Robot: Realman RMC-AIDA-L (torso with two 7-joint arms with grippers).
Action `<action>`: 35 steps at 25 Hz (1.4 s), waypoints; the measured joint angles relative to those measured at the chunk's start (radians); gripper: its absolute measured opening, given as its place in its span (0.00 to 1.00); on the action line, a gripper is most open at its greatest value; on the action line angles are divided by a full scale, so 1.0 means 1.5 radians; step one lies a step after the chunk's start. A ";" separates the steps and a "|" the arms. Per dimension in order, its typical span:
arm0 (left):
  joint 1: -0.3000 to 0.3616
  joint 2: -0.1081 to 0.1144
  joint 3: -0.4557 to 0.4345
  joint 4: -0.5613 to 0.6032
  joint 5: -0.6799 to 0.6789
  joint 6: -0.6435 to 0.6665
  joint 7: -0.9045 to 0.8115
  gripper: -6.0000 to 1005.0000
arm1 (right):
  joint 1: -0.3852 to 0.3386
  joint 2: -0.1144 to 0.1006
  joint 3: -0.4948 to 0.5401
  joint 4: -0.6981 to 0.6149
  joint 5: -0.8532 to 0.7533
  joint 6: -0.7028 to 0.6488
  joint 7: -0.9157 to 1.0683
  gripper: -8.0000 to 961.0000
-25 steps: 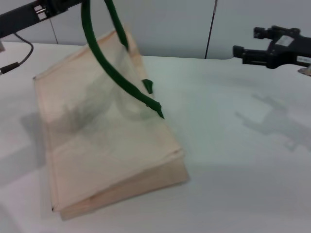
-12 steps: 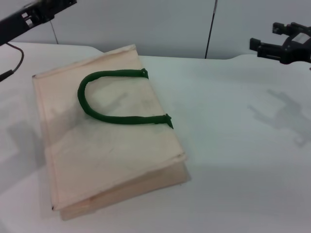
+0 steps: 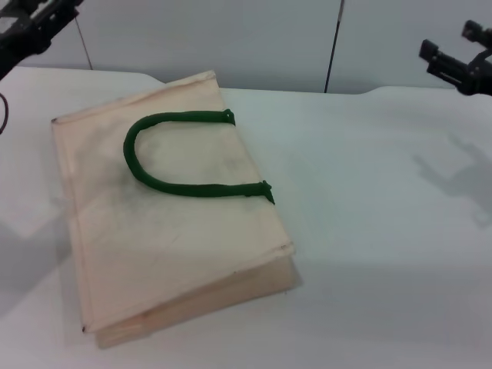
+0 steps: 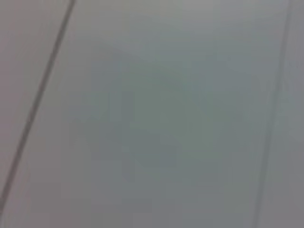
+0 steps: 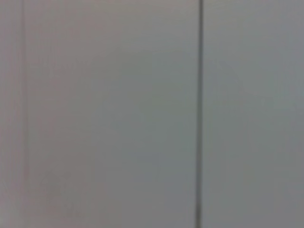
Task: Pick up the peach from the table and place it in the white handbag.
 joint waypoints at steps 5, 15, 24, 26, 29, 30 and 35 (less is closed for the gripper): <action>0.020 -0.001 -0.001 0.073 -0.044 -0.062 0.124 0.78 | -0.001 0.001 0.028 0.103 0.136 0.005 -0.189 0.91; 0.049 -0.001 -0.001 0.183 -0.137 -0.163 0.322 0.78 | -0.001 0.000 0.029 0.197 0.310 0.009 -0.341 0.91; 0.056 -0.003 -0.002 0.261 -0.224 -0.250 0.463 0.78 | -0.002 0.001 0.030 0.226 0.384 0.002 -0.392 0.90; 0.057 -0.004 -0.002 0.282 -0.248 -0.266 0.501 0.78 | 0.002 0.001 0.034 0.237 0.396 0.001 -0.411 0.90; 0.058 -0.004 -0.002 0.313 -0.284 -0.284 0.562 0.78 | 0.007 0.001 0.044 0.254 0.412 0.001 -0.434 0.90; 0.058 -0.004 -0.002 0.324 -0.295 -0.287 0.583 0.78 | 0.007 0.001 0.048 0.256 0.414 0.001 -0.439 0.90; 0.059 -0.005 -0.002 0.363 -0.326 -0.291 0.666 0.78 | 0.008 0.001 0.074 0.264 0.416 0.000 -0.449 0.90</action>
